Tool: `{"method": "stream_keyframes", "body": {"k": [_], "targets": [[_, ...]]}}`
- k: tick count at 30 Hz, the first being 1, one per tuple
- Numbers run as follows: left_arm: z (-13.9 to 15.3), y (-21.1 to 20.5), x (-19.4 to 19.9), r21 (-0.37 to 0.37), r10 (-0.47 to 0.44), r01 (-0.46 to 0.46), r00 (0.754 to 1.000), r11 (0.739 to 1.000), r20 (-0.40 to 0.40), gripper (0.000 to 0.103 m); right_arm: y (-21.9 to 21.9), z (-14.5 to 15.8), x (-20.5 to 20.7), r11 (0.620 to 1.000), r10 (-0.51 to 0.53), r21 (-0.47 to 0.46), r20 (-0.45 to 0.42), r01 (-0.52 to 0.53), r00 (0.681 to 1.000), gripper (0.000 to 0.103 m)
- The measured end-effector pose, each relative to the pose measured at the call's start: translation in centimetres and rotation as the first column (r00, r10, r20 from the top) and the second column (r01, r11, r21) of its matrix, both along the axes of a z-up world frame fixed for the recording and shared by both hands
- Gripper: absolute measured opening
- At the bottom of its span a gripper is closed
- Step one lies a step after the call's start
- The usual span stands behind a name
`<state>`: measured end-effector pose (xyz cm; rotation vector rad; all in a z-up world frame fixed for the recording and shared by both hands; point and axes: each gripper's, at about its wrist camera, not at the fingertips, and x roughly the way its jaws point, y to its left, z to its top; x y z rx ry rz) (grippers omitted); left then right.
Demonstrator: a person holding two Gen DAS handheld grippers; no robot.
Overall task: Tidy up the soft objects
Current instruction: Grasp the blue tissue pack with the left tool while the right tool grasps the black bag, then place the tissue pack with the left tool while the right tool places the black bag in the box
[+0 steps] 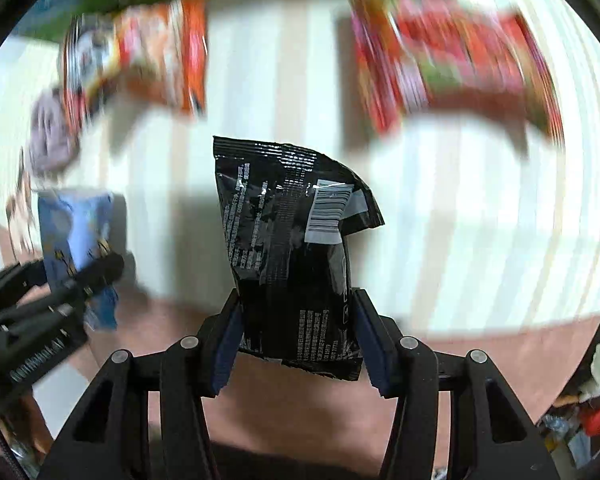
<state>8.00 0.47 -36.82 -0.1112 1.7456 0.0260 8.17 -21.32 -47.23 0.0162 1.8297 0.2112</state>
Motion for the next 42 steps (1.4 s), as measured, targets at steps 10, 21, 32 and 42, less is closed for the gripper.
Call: {"method": "stream_keyframes", "body": {"k": [10,21,32,42], "targets": [[-1.8,-3.8,-1.7,0.026,-0.019,0.019,1.000,0.999,-0.006,0.056,-1.3,0.0,-2.9,0.999,-0.032,-0.023,0.030,0.033,0.999,0.063],[2.5,-5.0,0.4,-0.015,-0.027,0.028,0.999,0.999,0.042,0.043,4.2,3.1,-2.1,0.999,0.021,-0.041,0.071,-0.018,0.997,0.046],[21.8,-5.0,9.6,-0.134,-0.016,0.065,0.940,0.989,0.340,0.043,2.5,22.5,5.7,0.980,-0.084,0.196,0.321,0.021,0.943,0.046],[19.2,-0.1,25.7,-0.029,-0.079,0.092,0.949,0.995,0.306,0.043,2.2,20.5,20.7,0.994,-0.069,0.095,0.259,0.046,0.963,0.046]]}}
